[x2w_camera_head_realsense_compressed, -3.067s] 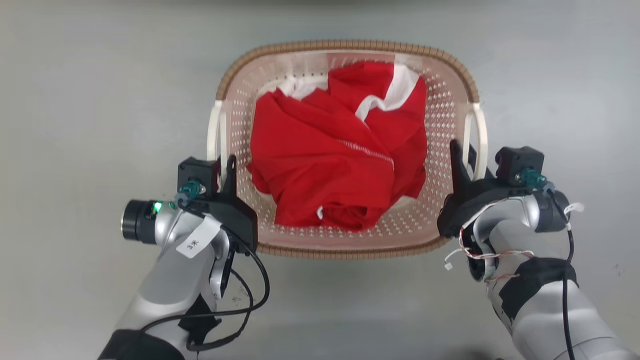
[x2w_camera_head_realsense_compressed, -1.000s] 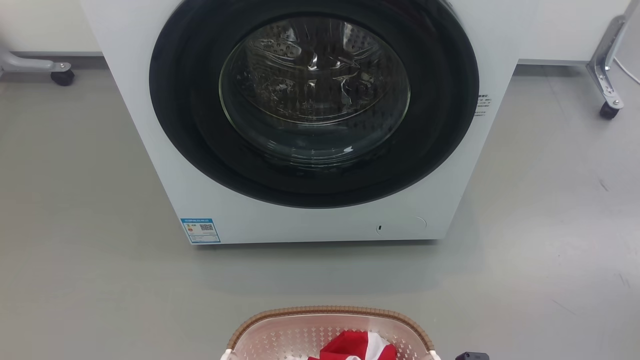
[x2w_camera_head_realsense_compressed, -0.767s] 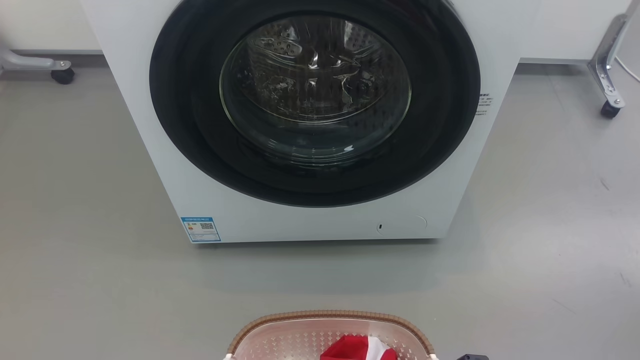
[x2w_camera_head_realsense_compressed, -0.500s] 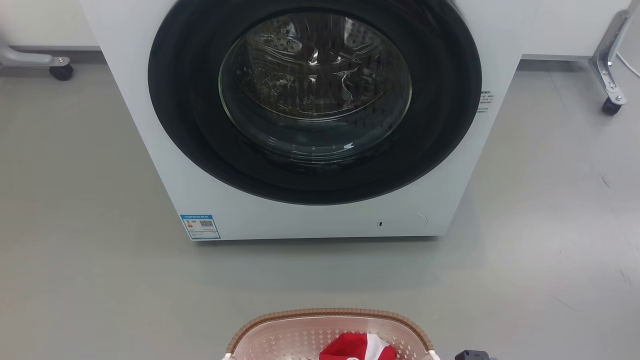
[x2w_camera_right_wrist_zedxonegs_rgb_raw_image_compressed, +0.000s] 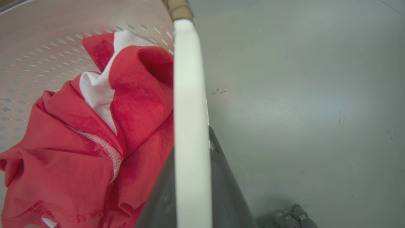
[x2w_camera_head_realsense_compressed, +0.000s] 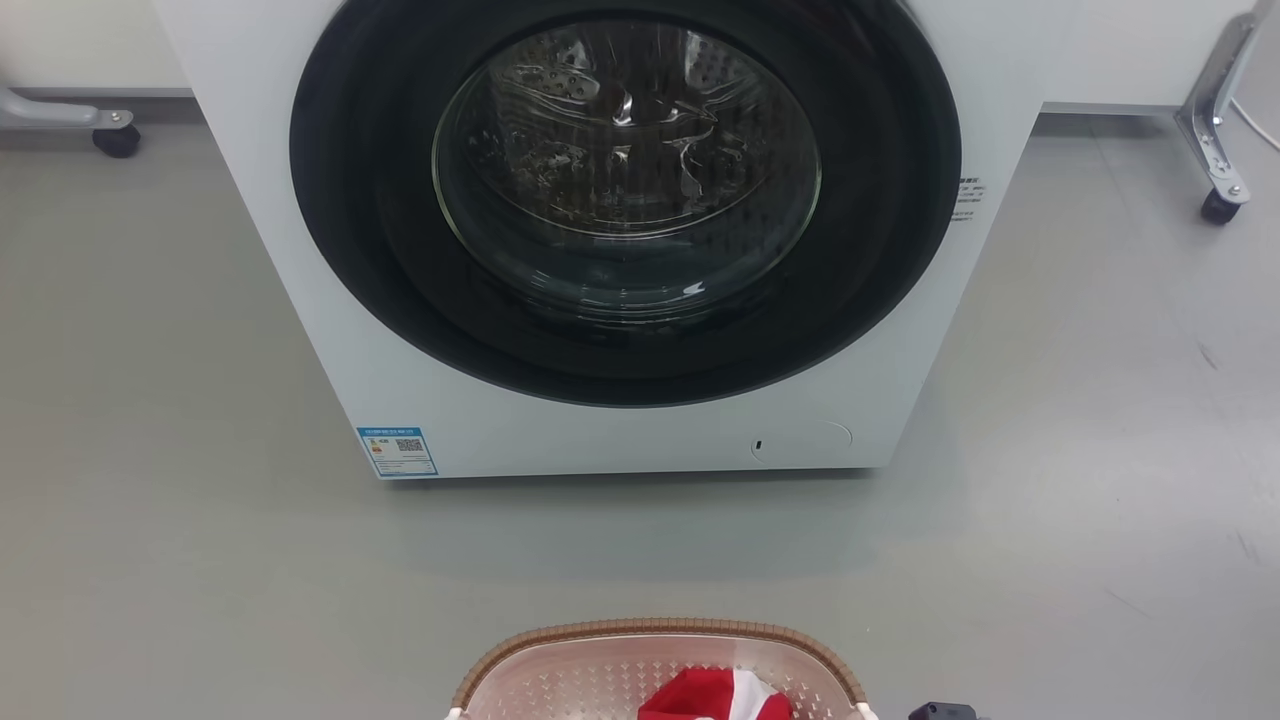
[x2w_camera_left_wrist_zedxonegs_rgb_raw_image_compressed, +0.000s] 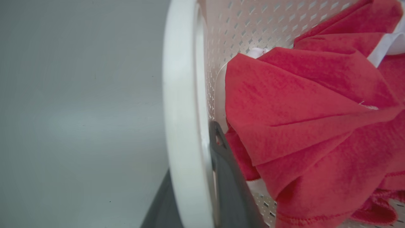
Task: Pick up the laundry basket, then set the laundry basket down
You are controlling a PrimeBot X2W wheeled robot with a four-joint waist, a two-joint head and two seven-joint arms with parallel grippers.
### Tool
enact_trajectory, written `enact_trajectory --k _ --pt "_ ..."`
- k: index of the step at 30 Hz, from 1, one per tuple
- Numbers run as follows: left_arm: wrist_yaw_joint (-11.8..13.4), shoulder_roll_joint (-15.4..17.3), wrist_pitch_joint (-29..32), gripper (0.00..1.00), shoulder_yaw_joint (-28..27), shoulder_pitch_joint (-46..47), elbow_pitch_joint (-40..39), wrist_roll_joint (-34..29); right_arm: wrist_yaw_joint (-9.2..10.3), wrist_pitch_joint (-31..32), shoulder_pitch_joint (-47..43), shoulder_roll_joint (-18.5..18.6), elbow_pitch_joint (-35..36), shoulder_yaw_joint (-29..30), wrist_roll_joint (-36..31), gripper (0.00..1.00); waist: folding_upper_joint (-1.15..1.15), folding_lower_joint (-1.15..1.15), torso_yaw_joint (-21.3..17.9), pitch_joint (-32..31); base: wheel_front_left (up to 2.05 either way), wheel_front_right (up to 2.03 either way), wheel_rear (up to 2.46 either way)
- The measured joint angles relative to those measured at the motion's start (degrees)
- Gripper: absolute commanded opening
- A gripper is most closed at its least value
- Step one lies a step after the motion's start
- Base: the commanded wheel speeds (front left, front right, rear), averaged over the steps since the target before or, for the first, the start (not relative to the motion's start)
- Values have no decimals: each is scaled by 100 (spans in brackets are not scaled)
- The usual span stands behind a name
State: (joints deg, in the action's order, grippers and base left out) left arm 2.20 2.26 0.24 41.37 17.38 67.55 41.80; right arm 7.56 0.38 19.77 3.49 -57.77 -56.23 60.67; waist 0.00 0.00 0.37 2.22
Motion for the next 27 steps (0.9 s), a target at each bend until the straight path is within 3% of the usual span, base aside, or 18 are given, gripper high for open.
enact_trajectory --k 27 --pt "32 26 -43 0 123 160 41 24 26 -158 232 27 15 -345 294 0 0 0 -64 313 0 0 0"
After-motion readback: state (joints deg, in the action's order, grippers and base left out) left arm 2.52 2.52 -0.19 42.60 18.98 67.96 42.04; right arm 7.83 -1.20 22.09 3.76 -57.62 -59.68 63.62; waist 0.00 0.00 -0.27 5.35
